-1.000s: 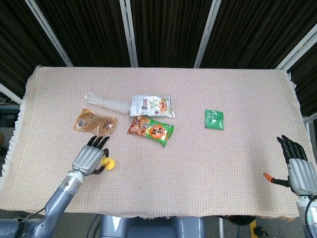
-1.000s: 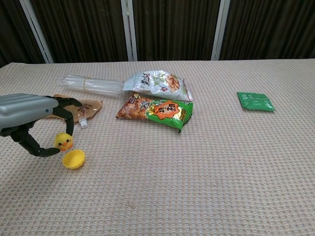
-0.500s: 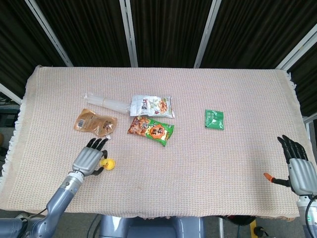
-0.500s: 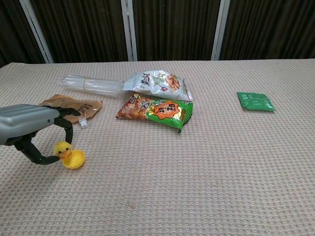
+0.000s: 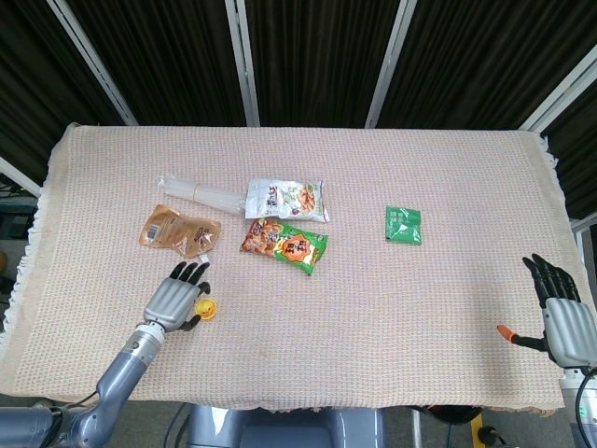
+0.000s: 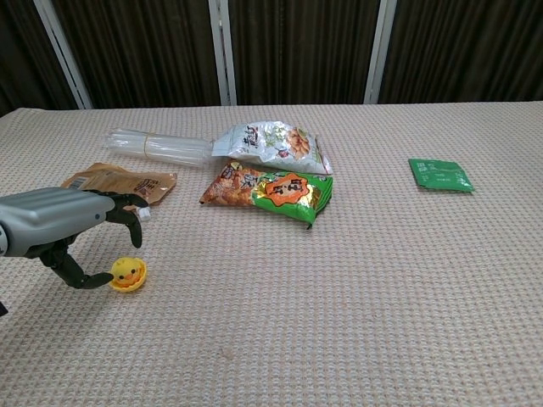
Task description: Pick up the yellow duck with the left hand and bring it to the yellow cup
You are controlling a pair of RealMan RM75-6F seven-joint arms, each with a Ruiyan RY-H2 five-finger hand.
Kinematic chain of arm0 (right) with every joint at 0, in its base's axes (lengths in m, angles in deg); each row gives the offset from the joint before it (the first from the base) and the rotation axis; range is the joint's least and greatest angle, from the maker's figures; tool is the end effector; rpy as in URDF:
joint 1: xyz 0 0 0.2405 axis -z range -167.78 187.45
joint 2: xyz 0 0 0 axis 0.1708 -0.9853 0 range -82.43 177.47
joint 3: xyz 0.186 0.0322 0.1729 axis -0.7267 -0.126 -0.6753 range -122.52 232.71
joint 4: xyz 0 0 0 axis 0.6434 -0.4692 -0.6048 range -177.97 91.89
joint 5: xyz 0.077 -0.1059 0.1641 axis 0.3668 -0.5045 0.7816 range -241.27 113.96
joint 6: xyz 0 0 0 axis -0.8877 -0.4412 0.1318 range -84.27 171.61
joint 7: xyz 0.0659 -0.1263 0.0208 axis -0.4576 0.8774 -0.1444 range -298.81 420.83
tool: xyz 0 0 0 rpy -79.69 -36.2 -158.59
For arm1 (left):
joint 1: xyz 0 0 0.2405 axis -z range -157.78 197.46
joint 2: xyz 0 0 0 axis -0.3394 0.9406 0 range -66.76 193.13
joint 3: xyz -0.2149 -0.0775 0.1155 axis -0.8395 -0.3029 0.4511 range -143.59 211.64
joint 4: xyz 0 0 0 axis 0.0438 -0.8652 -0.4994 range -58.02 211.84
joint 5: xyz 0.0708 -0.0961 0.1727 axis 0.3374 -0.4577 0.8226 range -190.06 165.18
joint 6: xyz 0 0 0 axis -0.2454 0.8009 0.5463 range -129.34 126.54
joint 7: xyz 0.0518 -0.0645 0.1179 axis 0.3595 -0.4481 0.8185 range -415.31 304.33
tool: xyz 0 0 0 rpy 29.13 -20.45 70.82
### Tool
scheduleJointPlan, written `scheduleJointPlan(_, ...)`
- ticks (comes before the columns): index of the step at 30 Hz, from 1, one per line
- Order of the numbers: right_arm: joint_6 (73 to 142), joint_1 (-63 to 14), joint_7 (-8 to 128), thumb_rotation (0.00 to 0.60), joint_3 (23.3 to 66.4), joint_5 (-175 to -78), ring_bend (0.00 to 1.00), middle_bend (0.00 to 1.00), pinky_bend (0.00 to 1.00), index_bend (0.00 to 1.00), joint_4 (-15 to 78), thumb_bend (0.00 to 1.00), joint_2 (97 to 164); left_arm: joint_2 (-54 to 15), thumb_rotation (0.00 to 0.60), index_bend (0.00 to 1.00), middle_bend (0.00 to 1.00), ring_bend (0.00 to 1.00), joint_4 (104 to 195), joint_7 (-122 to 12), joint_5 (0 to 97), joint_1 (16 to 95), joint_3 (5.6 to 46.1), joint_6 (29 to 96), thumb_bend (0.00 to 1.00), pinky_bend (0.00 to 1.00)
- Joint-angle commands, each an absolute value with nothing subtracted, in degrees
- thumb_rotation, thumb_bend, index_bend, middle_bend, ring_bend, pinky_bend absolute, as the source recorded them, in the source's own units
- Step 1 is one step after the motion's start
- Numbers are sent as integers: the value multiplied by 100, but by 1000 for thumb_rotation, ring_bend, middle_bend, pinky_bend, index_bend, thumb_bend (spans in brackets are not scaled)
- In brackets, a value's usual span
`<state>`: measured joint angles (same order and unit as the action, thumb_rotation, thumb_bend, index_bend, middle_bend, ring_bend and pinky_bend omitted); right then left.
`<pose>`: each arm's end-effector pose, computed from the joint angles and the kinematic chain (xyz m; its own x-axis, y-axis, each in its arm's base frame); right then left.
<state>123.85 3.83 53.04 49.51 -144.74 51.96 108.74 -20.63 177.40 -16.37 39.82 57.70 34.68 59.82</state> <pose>-0.3131 -0.1963 0.1709 0.2528 -0.0251 0.9672 -0.9658 0.0536 0.2538 -0.1860 0.2669 -0.0173 0.5952 0.4109 0.6906 0.8031 -0.3330 -0.4941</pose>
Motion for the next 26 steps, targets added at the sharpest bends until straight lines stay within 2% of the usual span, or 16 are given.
scheduleJointPlan(1, 12388, 385, 5301, 600, 4953, -14479, 0, 0, 0, 0, 5196, 16, 10873, -2049, 600, 252, 0, 0, 17749, -1616, 3989, 5774, 3479, 5989, 328, 0)
scheduleJointPlan(10, 12381, 382, 5317, 600, 4960, -14487, 0, 0, 0, 0, 5182, 16, 10872, -1768, 600, 163, 0, 0, 18144, -1820, 4207, 5612, 3485, 6270, 327, 0)
scheduleJointPlan(12, 12370, 379, 5327, 600, 4967, -14490, 0, 0, 0, 0, 5172, 16, 10872, -1591, 600, 119, 0, 0, 18347, -1988, 4473, 5453, 3535, 6519, 290, 0)
scheduleJointPlan(14, 12357, 378, 5345, 600, 4974, -14488, 0, 0, 0, 0, 5167, 16, 10869, -1365, 600, 51, 0, 0, 18525, -2157, 4839, 5242, 3649, 6836, 167, 0)
scheduleJointPlan(17, 12342, 374, 5387, 600, 4984, -14489, 0, 0, 0, 0, 5169, 16, 10866, -1011, 600, 2, 0, 0, 18701, -2400, 5406, 4879, 3884, 7356, 60, 0)
scheduleJointPlan(26, 12327, 357, 5601, 600, 4990, -14460, 0, 0, 0, 0, 5208, 16, 10906, -350, 600, 0, 0, 0, 18486, -3352, 6806, 3760, 4444, 8832, 18, 0)
